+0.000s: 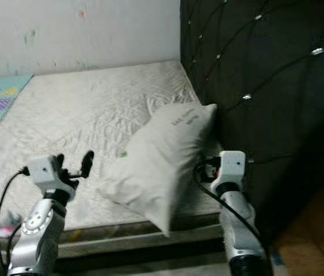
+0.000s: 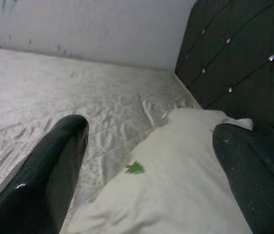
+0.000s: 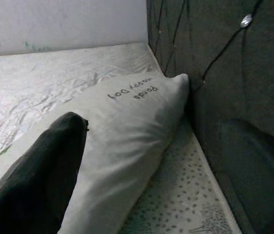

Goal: Clean up the room

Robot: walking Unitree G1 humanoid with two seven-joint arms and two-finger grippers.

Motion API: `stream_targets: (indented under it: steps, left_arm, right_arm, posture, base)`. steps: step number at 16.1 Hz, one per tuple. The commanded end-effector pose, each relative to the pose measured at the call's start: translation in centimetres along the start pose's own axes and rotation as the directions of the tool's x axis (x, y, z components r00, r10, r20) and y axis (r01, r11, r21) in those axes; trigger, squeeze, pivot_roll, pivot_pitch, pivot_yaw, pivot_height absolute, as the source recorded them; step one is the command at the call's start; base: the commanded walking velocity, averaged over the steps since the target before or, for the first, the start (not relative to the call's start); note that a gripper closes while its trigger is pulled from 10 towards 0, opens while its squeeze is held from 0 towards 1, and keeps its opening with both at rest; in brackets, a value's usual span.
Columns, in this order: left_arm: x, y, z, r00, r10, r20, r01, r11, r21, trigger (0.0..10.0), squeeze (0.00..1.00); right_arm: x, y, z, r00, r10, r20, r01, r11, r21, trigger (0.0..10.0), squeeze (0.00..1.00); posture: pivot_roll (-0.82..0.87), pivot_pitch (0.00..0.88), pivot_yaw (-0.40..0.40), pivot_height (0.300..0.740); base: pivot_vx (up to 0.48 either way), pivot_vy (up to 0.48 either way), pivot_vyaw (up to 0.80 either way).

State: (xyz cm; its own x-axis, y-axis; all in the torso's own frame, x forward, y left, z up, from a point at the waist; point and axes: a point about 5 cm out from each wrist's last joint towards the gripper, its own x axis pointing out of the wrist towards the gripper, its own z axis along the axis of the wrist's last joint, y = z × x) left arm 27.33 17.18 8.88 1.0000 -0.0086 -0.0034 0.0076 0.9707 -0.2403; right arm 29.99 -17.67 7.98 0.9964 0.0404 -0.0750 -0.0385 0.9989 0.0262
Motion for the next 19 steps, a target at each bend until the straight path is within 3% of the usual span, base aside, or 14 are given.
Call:
stream_targets:
  steps: [1, 5, 15, 19]
  left_arm:
    - [-0.15, 0.95, 0.30, 1.000, 0.029, 0.007, -0.029, 0.999, 0.016, 10.0, 0.00]
    - [-0.06, 0.97, 0.32, 1.000, 0.028, 0.007, -0.028, 1.000, -0.001, 10.0, 0.00]
    - [0.06, 0.70, 0.30, 1.000, 0.020, 0.018, -0.020, 1.000, 0.002, 10.0, 0.00]
    - [-0.17, 0.37, 0.57, 0.999, -0.033, 0.036, 0.034, 0.999, -0.009, 10.0, 0.00]
  right_arm:
    - [0.13, 0.94, 0.16, 0.999, 0.034, 0.007, -0.034, 0.999, 0.000, 10.0, 0.00]
    - [0.19, 0.94, 0.13, 0.999, 0.035, 0.006, -0.035, 0.999, 0.002, 10.0, 0.00]
    - [0.18, 0.79, -0.01, 0.999, 0.038, -0.001, -0.038, 0.999, -0.017, 10.0, 0.00]
    - [0.14, 0.87, -0.04, 0.999, 0.044, -0.002, -0.044, 0.999, -0.022, 10.0, 0.00]
  posture:
    - [-0.18, 0.000, 0.093, 0.740]
    - [-0.18, 0.000, 0.090, 0.740]
    - [-0.19, 0.000, 0.086, 0.740]
    - [-0.19, 0.000, 0.085, 0.740]
  base:
    - [0.000, 0.000, 0.00]
    - [0.000, 0.082, 0.00]
    - [0.000, 0.475, 0.00]
    - [0.000, 0.074, 0.00]
